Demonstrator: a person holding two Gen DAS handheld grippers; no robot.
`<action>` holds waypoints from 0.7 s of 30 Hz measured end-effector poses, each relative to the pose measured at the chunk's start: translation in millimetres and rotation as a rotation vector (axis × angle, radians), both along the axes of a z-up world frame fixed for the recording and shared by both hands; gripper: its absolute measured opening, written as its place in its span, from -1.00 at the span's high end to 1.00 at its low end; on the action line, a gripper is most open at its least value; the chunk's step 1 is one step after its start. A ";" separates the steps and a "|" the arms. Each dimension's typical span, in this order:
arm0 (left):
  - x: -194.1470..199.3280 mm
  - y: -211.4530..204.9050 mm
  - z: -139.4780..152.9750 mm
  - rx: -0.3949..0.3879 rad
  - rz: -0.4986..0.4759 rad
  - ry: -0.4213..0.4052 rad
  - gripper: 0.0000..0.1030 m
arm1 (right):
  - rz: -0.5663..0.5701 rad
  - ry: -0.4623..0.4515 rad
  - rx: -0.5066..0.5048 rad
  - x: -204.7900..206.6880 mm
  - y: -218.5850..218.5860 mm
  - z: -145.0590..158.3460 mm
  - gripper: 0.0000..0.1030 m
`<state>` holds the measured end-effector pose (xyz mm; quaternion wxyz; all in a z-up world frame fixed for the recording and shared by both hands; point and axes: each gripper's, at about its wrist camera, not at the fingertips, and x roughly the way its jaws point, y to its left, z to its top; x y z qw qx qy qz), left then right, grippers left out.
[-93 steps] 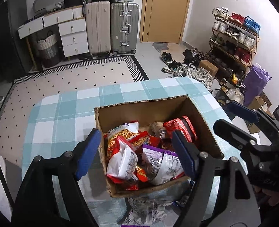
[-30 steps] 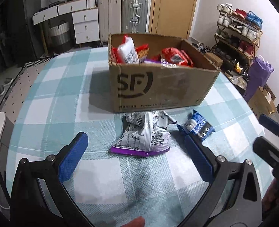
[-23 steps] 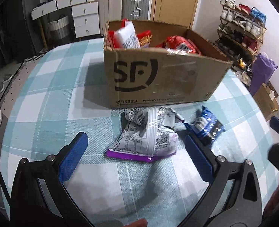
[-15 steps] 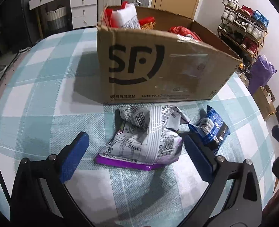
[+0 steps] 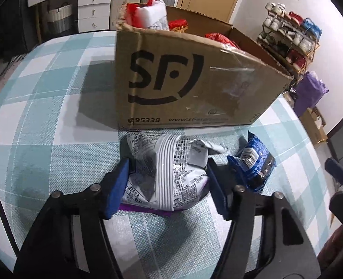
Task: Organize snacks
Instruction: 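Grasp the clear bag with purple edge with the left tool, then grasp the blue snack pack with the right tool while the left tool holds its bag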
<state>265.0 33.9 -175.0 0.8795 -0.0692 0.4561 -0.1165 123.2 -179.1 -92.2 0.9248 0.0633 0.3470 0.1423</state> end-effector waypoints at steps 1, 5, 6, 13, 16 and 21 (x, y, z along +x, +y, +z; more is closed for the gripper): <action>2.5 2.8 -0.8 0.000 0.001 0.004 -0.02 | -0.001 0.000 0.000 -0.4 -0.3 0.0 -0.69; 11.6 10.6 -4.2 -0.004 -0.001 0.019 0.00 | -0.012 0.001 0.014 -2.8 -2.6 1.5 -0.69; 9.7 10.0 -2.7 -0.001 -0.001 0.017 0.01 | -0.014 0.000 0.016 -4.1 -2.8 2.0 -0.69; -1.5 21.9 4.8 0.002 0.007 0.005 0.02 | -0.011 0.001 0.012 -10.5 -0.2 2.1 -0.69; -2.9 25.2 10.4 0.003 0.014 -0.006 0.02 | -0.014 0.002 0.017 -12.5 -0.7 1.8 -0.69; -24.0 34.5 19.6 0.005 0.020 -0.031 0.02 | -0.013 0.000 0.013 -13.5 -0.5 1.6 -0.69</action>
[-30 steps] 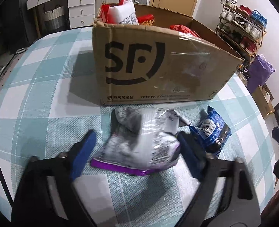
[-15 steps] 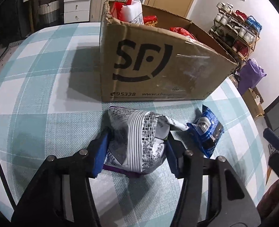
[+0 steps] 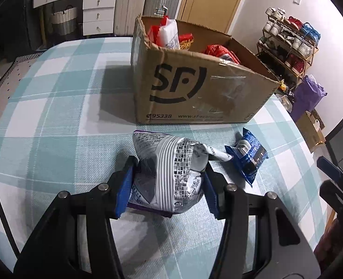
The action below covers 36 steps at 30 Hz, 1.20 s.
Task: Organize snacks
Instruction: 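Grasp the blue snack pack with the right tool while the left tool holds its bag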
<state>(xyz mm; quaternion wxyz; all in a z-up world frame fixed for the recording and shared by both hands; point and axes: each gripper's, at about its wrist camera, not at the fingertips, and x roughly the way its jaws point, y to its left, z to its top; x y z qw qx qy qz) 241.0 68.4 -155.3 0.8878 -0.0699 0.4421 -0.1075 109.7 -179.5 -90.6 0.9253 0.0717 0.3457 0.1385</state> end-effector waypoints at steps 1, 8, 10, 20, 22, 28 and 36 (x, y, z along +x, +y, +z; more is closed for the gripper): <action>-4.6 0.4 2.0 -0.010 0.003 0.006 0.01 | 0.001 0.001 -0.001 0.3 0.3 -0.6 -0.69; -32.4 -2.5 13.7 -0.031 -0.007 0.001 0.01 | 0.007 0.026 -0.011 6.7 2.1 -7.6 -0.70; -36.5 -0.4 13.7 -0.023 0.000 0.001 0.02 | 0.007 0.033 -0.010 9.7 2.1 -10.8 -0.69; -54.1 25.3 7.1 -0.028 0.052 0.025 0.01 | 0.048 0.082 -0.052 36.1 9.8 -33.9 -0.69; -58.3 28.4 8.4 -0.023 0.057 0.021 0.01 | 0.066 0.095 -0.055 43.8 12.9 -38.8 -0.69; -73.8 38.7 10.5 -0.013 0.066 0.022 0.01 | 0.126 0.108 -0.100 67.5 31.7 -49.8 -0.69; -90.6 61.0 13.2 0.018 0.107 0.017 0.01 | 0.167 0.125 -0.122 93.6 49.2 -56.4 -0.69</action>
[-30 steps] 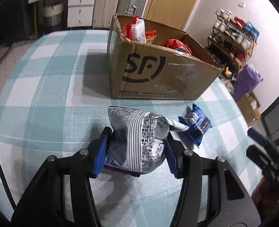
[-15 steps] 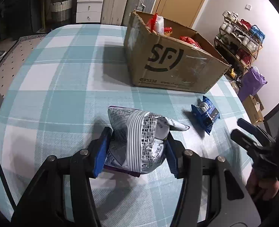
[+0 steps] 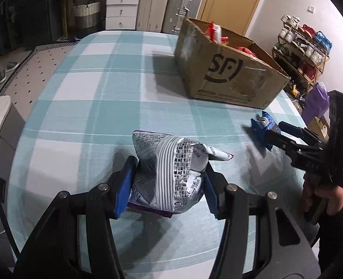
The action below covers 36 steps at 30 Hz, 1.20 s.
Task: Organize snacks
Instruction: 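Grasp the blue snack pack with the right tool while the left tool holds its bag, then lift both held packs and carry them over the cardboard box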
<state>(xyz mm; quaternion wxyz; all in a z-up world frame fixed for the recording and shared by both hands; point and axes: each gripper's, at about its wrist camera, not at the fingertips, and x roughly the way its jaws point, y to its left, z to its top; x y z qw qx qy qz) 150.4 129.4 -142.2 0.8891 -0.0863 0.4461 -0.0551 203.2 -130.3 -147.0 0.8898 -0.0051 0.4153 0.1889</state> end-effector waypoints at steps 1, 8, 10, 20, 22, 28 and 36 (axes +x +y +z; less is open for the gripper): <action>-2.9 3.2 0.5 0.001 0.007 0.000 0.01 | 0.001 0.007 -0.008 3.6 1.8 -1.3 -0.69; -12.8 17.0 -2.1 -0.004 0.048 0.011 0.01 | 0.011 0.050 -0.043 13.4 10.8 -8.4 -0.57; -15.5 20.9 -2.8 -0.009 0.065 0.014 0.00 | 0.015 0.050 -0.058 13.5 13.1 -8.9 -0.50; -25.6 15.8 13.3 0.006 0.058 -0.013 0.00 | 0.046 0.040 -0.015 0.5 13.0 0.0 0.11; -26.4 13.7 16.7 0.005 0.051 -0.019 0.00 | 0.047 0.028 -0.006 -4.9 12.9 4.6 0.11; -28.5 -0.8 28.5 0.012 0.015 -0.036 0.00 | 0.055 -0.005 0.037 -24.5 9.6 24.4 0.11; -19.9 -27.6 54.4 0.033 -0.053 -0.080 0.00 | 0.060 -0.058 0.092 -43.6 -1.7 57.6 0.11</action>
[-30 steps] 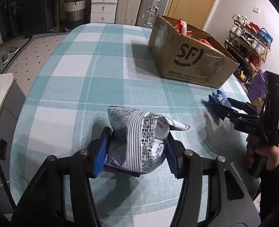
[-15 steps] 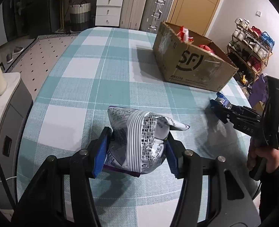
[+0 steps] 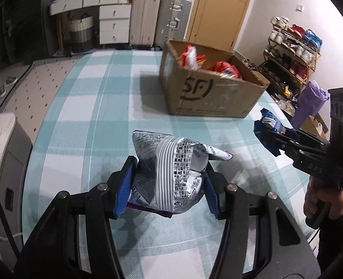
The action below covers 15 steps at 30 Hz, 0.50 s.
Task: Organize snacks
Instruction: 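Lift both held packs and carry them over the cardboard box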
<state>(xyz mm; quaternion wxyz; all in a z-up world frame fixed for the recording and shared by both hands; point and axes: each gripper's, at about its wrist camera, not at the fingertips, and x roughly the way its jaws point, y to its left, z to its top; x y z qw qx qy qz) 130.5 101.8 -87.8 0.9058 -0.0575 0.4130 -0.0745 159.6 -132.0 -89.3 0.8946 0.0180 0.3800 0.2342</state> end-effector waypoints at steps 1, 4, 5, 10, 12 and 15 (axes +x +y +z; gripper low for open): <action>1.6 -2.4 2.9 0.005 -0.005 -0.006 0.00 | 0.001 -0.006 0.015 -1.8 -2.2 5.4 0.11; 9.3 -12.3 16.2 0.005 -0.035 -0.025 0.00 | 0.001 -0.020 0.044 -6.1 -8.8 17.4 0.11; 11.9 -14.2 19.6 0.003 -0.041 -0.028 0.00 | 0.000 -0.024 0.052 -7.5 -12.0 22.1 0.11; 32.5 -24.5 41.5 0.005 -0.071 -0.052 0.00 | -0.008 -0.060 0.069 -12.3 -19.1 46.9 0.11; 41.1 -28.8 51.6 0.003 -0.084 -0.063 0.00 | -0.007 -0.073 0.082 -11.4 -21.3 58.2 0.11; 55.8 -34.4 65.4 -0.011 -0.109 -0.063 0.00 | -0.007 -0.098 0.070 -6.8 -21.7 75.8 0.11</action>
